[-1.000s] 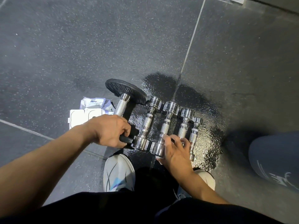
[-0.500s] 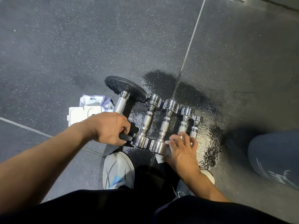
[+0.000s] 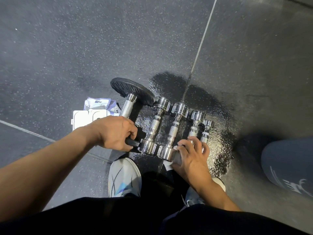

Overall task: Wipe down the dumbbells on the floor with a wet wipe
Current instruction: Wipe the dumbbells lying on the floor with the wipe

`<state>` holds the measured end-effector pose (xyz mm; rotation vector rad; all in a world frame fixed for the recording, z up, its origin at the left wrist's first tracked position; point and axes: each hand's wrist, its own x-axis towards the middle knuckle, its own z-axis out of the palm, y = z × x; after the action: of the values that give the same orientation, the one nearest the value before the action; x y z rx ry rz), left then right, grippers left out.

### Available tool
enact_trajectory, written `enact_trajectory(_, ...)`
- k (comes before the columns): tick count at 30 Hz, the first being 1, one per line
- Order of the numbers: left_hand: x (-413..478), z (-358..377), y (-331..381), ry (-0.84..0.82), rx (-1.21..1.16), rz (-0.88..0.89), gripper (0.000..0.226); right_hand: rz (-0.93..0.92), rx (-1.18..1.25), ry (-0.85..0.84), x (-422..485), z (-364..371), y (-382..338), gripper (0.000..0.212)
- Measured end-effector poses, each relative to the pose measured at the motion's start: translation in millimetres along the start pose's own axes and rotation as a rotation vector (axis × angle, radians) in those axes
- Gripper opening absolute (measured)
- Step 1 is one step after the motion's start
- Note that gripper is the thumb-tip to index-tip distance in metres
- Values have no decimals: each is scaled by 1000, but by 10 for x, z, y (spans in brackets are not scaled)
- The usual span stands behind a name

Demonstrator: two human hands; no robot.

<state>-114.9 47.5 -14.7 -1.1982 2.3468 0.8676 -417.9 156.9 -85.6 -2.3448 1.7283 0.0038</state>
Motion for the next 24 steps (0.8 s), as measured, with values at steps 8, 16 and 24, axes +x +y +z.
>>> enact_trajectory(8,-6,-11,-9,-2,5,-3,22,84,299,-61,-49,-13,-123,56)
enact_trajectory(16,-2,-1,-6,-1,19,5,23,-10,16,4,75,-54,-360,59)
enact_trajectory(24,-1,1,-7,16,6,3,25,-45,17,-72,193,-141,-647,69)
